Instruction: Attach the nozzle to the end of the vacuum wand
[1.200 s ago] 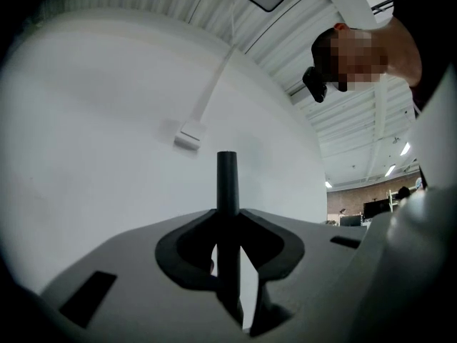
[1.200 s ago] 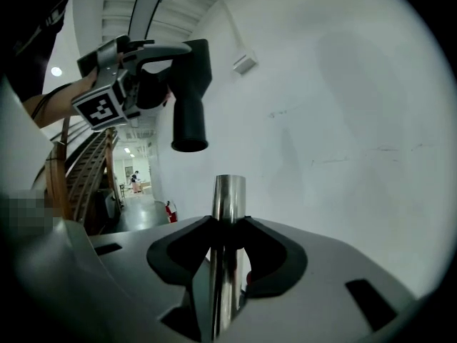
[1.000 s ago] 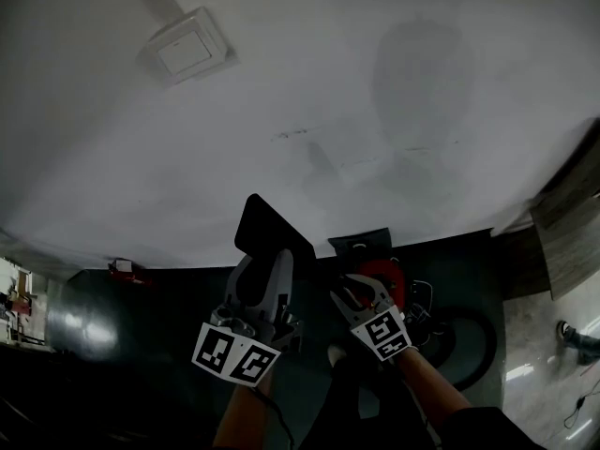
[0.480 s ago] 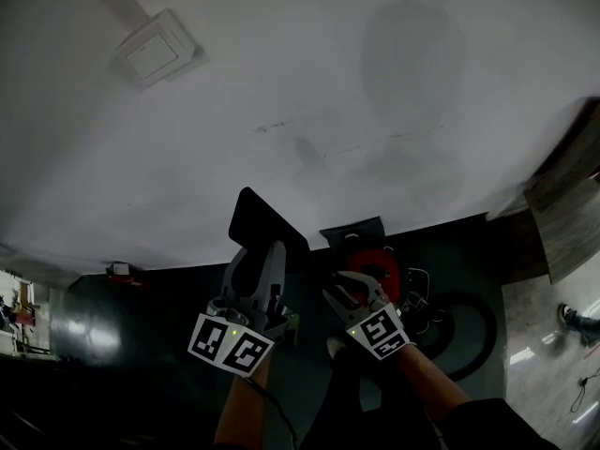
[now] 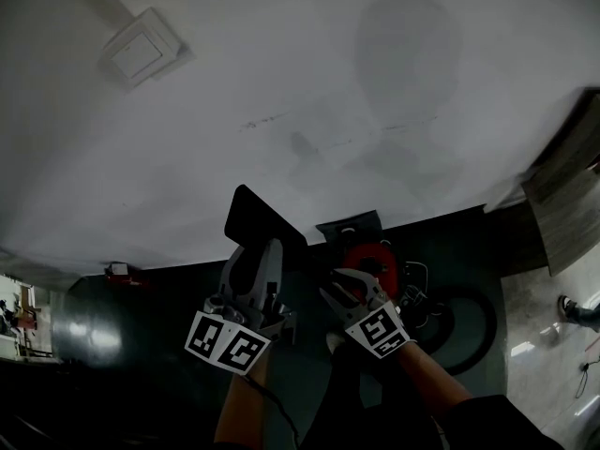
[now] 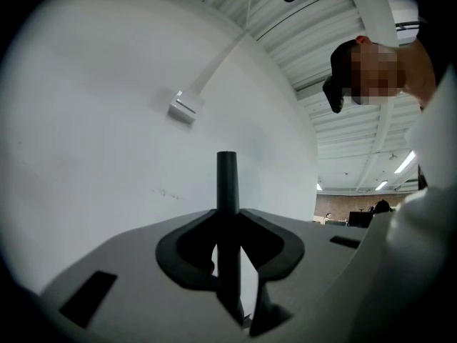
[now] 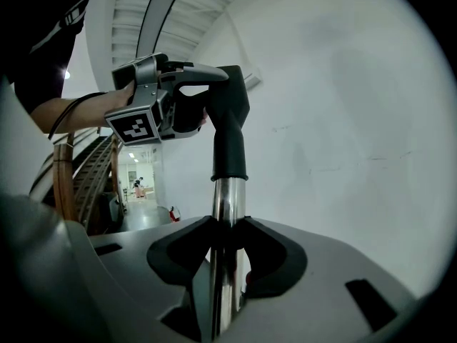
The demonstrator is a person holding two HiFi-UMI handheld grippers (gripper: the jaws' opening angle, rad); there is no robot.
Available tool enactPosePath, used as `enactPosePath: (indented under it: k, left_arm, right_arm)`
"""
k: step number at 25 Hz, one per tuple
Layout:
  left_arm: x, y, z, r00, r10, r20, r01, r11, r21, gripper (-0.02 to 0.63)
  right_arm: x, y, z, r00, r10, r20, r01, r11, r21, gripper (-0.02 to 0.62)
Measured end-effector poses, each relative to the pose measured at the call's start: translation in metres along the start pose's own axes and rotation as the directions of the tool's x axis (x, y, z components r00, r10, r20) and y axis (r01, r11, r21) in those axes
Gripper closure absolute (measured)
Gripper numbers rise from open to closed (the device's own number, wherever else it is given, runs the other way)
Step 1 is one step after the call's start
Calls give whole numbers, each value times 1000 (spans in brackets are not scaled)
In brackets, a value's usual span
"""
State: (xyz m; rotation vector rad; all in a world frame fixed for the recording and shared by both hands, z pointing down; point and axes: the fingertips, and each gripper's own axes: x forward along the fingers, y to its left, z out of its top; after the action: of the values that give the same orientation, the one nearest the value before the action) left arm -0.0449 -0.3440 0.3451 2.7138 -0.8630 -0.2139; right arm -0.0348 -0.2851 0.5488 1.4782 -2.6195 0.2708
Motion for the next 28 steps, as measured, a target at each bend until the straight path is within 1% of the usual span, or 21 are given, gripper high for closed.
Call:
enactPosePath:
  k: [4, 8, 11, 14, 17, 19, 23, 25, 28]
  left_arm:
    - [-1, -3, 0, 1000, -13, -4, 13, 1000, 5, 520]
    - [-2, -9, -2, 999, -19, -29, 21, 999, 51, 520]
    - [-3, -9, -2, 999, -3, -48, 6, 998, 62, 520]
    - [-1, -12, -4, 997, -14, -77, 22, 995, 93, 520]
    - [-2, -16, -7, 996, -19, -85, 30, 991, 129, 520]
    - [-6, -13, -7, 997, -10, -76, 19, 994, 112, 520]
    - [-9, -1, -7, 997, -1, -80, 5, 999, 45, 520]
    - [-9, -1, -9, 995, -25, -98, 28, 999, 36, 520]
    - [-10, -7, -11, 987, -91, -131, 99, 994, 52, 520]
  right_arm:
    - [-3, 1, 0, 1000, -1, 2, 1, 1000, -4, 443]
    - [-2, 2, -1, 1000, -1, -4, 0, 1000, -9, 443]
    - [-1, 6, -2, 1000, 9, -11, -9, 1000, -18, 443]
    - [2, 14, -5, 999, 24, -21, -25, 999, -32, 443]
    - [4, 22, -8, 1000, 0, -11, -1, 1000, -25, 443]
    - [3, 23, -9, 1000, -20, 1, 20, 1000, -13, 445]
    - [3, 23, -10, 1000, -20, -6, 20, 1000, -24, 445]
    - [4, 24, -11, 1000, -18, -8, 18, 1000, -23, 446]
    - [7, 27, -12, 1000, 2, -15, -3, 1000, -30, 445]
